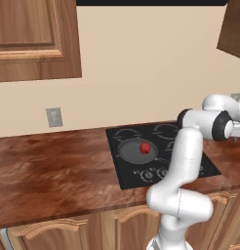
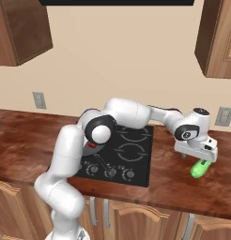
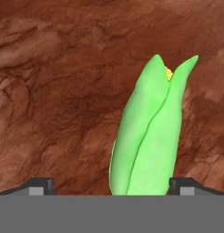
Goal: Put the corn and bell pepper in the pan. Then turn on the front left burner and set the heat to medium.
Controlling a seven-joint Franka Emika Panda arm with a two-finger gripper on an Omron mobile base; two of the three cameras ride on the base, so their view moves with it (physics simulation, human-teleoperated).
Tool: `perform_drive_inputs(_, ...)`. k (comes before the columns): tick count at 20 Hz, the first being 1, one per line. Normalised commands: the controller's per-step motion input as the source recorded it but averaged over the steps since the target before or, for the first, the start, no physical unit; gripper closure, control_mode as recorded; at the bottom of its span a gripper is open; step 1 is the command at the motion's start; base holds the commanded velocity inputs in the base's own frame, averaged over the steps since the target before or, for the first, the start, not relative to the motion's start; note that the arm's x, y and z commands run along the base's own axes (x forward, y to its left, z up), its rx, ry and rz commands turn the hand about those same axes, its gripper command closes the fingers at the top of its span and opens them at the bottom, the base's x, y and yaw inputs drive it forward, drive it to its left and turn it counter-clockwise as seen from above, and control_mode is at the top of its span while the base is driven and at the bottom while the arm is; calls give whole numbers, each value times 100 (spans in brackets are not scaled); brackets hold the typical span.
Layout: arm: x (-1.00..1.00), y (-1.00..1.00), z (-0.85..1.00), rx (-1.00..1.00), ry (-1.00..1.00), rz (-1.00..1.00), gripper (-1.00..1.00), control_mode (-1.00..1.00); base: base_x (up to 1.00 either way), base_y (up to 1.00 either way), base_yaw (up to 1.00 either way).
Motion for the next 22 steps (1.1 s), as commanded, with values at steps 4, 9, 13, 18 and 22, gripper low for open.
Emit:
perform_drive_inputs(4, 4, -7, -27, 0, 0, 0, -100, -100, 0, 0, 0)
perform_drive_inputs(9, 4, -16, -25, 0, 0, 0, -100, -100, 0, 0, 0)
perform_drive_inputs(13, 1, -19, -9, 0, 0, 0, -100, -100, 0, 0, 0)
perform_drive_inputs(18, 0, -5, -14, 0, 0, 0, -100, -100, 0, 0, 0)
perform_drive_inputs(22, 1, 0, -40, 0, 1, 0, -100, -100, 0, 0, 0)
